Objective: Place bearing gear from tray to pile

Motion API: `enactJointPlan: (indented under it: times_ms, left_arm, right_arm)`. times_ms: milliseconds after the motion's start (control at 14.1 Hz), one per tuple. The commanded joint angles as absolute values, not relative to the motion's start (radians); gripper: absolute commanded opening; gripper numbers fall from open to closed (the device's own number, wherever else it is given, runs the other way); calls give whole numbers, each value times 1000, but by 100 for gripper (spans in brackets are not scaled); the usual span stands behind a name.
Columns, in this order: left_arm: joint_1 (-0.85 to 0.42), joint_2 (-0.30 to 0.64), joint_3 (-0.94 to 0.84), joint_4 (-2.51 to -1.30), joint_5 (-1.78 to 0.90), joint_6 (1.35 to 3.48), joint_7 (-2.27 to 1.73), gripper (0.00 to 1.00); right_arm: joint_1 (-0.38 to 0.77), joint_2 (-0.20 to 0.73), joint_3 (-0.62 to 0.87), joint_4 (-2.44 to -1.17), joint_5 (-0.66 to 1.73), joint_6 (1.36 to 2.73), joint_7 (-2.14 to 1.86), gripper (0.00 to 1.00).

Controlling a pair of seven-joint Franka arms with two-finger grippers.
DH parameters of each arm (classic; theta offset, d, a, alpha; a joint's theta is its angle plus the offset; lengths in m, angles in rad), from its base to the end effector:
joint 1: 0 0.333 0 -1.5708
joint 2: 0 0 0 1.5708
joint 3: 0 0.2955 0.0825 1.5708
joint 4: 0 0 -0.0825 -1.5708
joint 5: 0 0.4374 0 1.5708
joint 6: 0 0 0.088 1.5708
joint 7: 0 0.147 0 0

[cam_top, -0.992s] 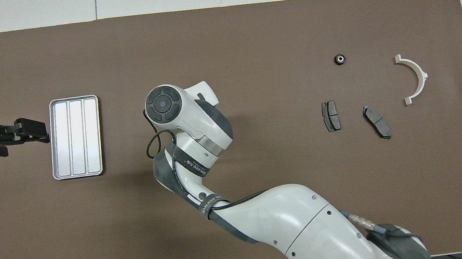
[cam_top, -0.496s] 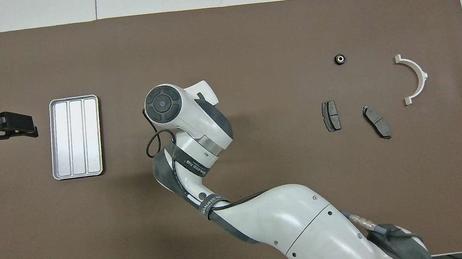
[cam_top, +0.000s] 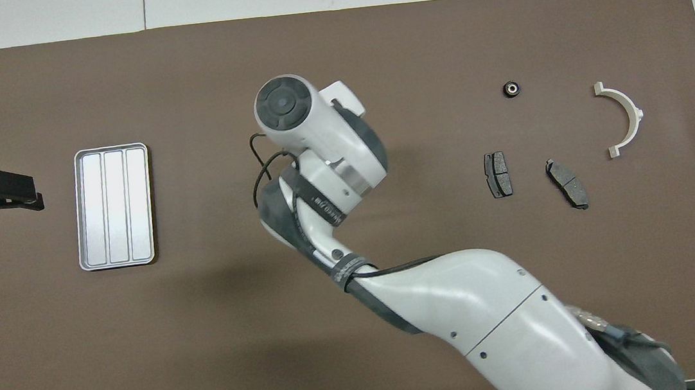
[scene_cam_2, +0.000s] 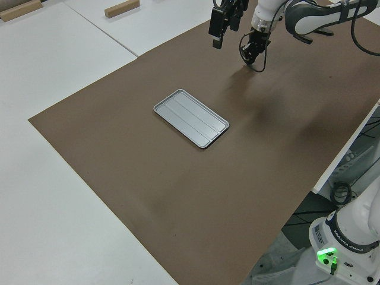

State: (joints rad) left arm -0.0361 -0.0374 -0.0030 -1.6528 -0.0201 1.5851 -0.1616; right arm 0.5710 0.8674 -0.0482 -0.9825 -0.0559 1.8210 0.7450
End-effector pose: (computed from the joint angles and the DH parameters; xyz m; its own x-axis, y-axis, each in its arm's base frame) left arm 0.5950 -0.0262 0.5447 0.9919 0.1225 -0.0331 0.1230 -0.9923 0.0148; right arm 0.6958 0.4064 0.2715 0.9813 -0.1881 0.0398 -0.1909 -0.9778 0.0862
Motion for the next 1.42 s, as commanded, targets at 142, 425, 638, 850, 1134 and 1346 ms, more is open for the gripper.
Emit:
enactJointPlan:
  times_ms: [142,425,638,850,1134,1346]
  left_arm:
    - [-46,-41,3,-1651,-12,1568,-161,100]
    - [-46,-41,3,-1651,-12,1568,-163,100]
    - [-46,-41,3,-1651,-11,1568,-163,100]
    - [-46,-43,3,-1651,-12,1568,-163,100]
    - [-46,-41,3,-1651,-12,1568,-163,100]
    - [-46,-41,3,-1652,-12,1568,-163,100]
  right_arm:
    - [358,782,-9,-1015,-46,1775,372,0]
    - [275,734,-9,-1173,-48,1899,252,0]
    - [239,645,-9,-1427,-48,2116,190,0]
    - [215,617,-9,-1523,-48,2209,141,0]
    - [213,609,-9,-1561,-46,2249,141,0]
    - [215,603,-9,-1575,-44,2256,144,0]
